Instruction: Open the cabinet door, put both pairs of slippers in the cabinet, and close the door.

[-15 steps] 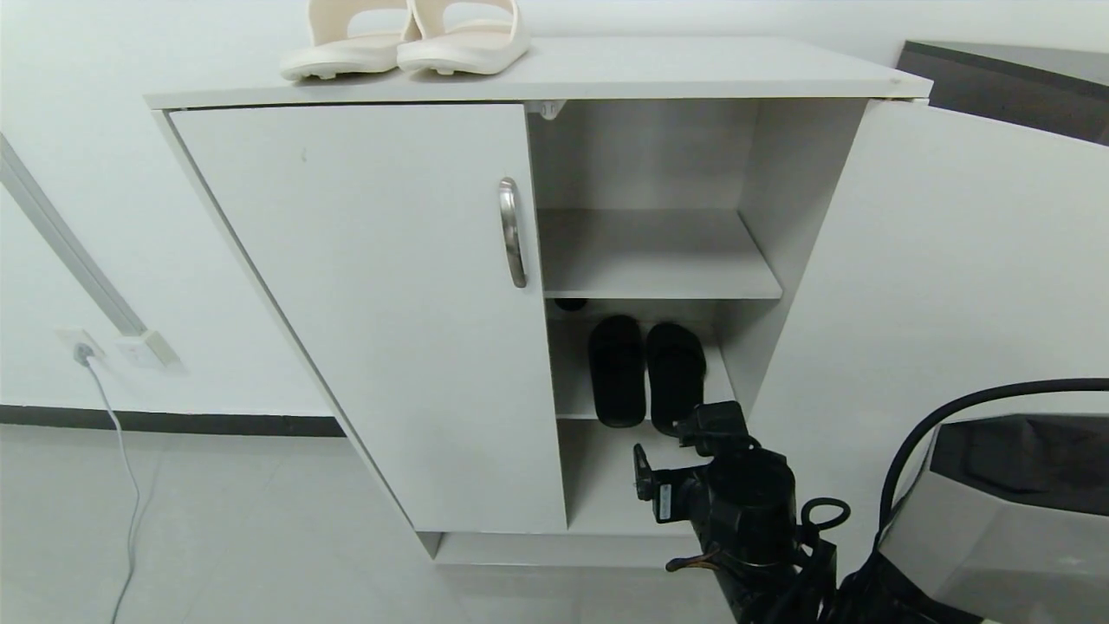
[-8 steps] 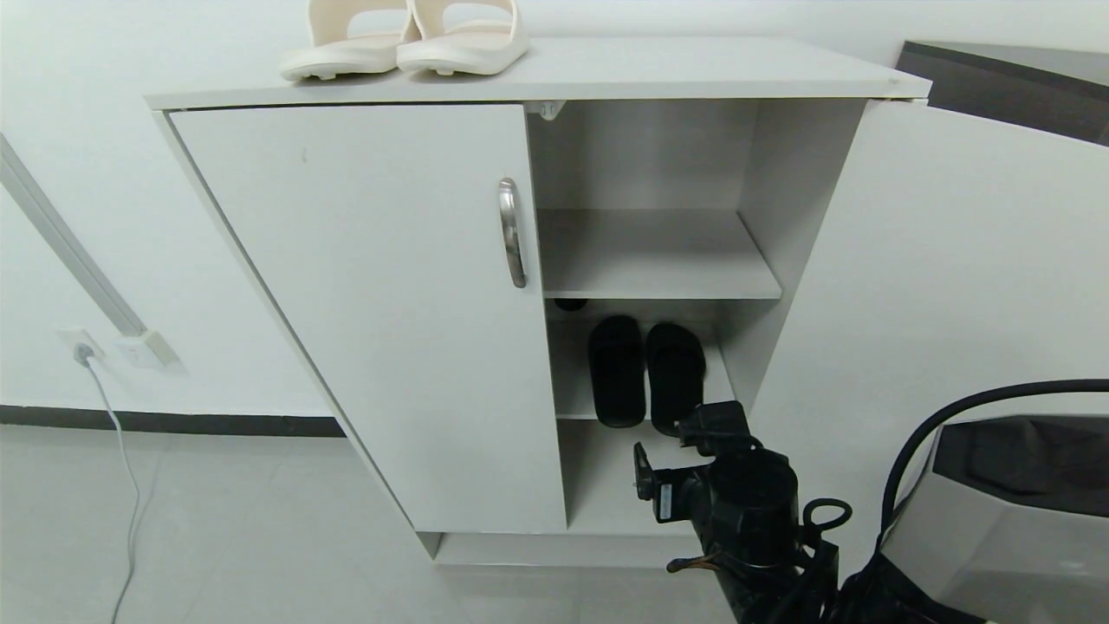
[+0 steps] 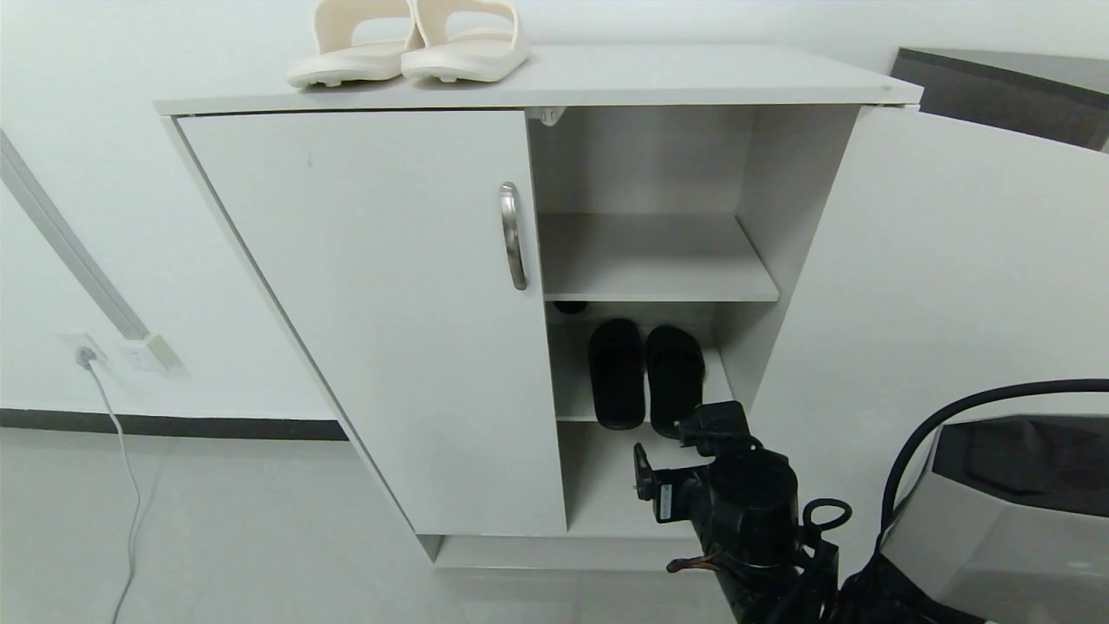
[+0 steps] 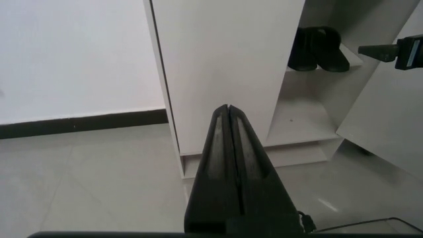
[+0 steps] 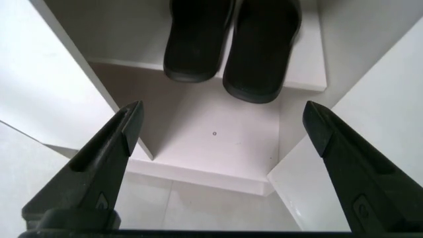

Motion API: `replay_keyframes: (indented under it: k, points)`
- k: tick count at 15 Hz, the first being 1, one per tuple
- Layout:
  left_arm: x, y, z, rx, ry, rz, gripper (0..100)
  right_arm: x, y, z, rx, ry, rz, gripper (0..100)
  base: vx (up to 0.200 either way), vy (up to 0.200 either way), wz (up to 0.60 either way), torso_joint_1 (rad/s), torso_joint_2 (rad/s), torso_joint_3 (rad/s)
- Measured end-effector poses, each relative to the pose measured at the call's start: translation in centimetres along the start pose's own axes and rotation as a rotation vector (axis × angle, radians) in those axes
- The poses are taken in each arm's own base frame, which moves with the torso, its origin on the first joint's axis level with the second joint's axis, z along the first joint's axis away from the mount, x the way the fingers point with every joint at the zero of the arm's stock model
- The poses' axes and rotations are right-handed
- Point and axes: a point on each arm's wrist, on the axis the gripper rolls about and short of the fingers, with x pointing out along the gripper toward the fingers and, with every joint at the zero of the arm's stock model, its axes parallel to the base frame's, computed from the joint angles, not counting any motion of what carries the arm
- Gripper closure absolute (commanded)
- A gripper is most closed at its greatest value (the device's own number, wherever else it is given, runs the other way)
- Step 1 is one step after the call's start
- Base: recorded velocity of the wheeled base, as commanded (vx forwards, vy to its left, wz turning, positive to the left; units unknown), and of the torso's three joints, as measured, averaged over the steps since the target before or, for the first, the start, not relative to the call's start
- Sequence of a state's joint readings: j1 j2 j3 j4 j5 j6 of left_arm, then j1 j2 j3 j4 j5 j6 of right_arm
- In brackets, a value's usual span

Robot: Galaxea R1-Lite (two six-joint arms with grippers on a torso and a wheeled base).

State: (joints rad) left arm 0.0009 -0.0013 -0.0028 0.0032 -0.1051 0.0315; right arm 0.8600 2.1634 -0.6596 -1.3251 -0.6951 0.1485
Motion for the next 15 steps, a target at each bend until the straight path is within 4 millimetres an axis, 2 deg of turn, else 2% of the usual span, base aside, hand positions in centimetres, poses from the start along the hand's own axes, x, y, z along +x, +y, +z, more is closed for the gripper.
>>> replay_keyframes:
  k: [6, 14, 15]
  points:
    - [0.0, 0.0, 0.01, 0.0, 0.0, 0.001, 100, -0.01, 0.03, 0.14, 0.009, -0.011, 0.0, 0, 0.0, 0.0, 0.0, 0.002, 0.0, 0.18]
    - [0.0, 0.0, 0.01, -0.001, 0.0, 0.002, 100, 0.01, 0.04, 0.04, 0.007, -0.009, -0.001, 0, 0.0, 0.0, 0.0, 0.0, 0.0, 0.009]
    - [0.0, 0.0, 0.01, -0.001, 0.0, 0.001, 100, 0.02, 0.03, 0.04, 0.006, -0.009, -0.001, 0, 0.0, 0.2, 0.0, 0.002, 0.0, 0.002]
